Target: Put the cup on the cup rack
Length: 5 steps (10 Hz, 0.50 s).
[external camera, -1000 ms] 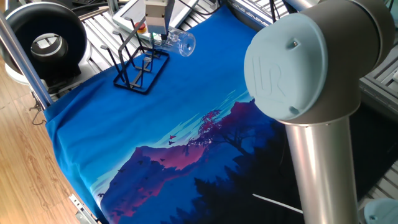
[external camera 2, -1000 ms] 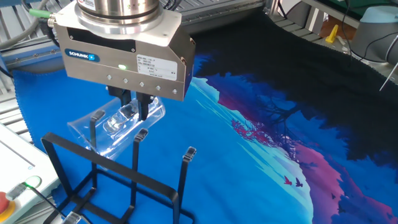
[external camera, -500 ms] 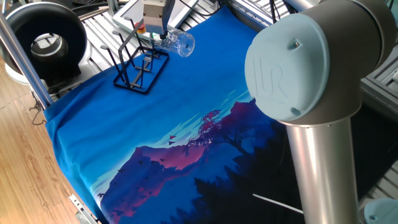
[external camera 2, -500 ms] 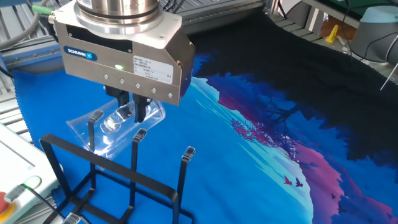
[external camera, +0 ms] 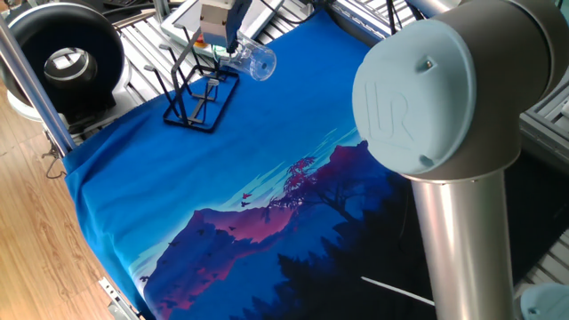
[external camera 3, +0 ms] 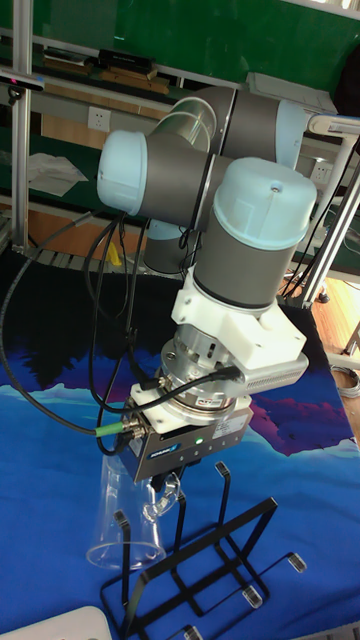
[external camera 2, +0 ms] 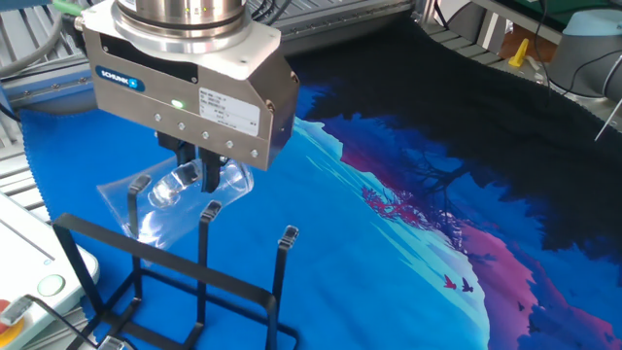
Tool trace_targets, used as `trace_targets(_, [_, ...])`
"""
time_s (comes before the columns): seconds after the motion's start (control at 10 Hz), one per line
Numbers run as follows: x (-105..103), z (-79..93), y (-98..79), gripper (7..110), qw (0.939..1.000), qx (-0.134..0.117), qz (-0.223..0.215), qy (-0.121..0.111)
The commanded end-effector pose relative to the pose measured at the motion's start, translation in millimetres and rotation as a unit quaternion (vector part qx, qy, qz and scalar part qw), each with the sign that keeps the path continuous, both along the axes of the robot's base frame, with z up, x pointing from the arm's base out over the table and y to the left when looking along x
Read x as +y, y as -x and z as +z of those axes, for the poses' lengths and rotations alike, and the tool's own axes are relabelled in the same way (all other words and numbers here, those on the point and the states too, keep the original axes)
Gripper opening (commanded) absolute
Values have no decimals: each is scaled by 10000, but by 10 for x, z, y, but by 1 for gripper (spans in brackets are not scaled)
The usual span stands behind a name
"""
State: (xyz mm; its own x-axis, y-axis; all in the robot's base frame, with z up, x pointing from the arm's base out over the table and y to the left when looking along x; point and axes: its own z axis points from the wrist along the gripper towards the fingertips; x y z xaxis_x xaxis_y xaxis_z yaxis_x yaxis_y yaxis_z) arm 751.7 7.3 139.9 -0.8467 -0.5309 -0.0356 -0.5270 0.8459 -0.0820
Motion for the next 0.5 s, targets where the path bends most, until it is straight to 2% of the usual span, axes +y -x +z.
trace_targets(0.0, [1, 13, -36, 7, 9999, -82, -126, -33])
trace_targets(0.4, [-50, 10, 56, 7, 9999, 115, 84, 85])
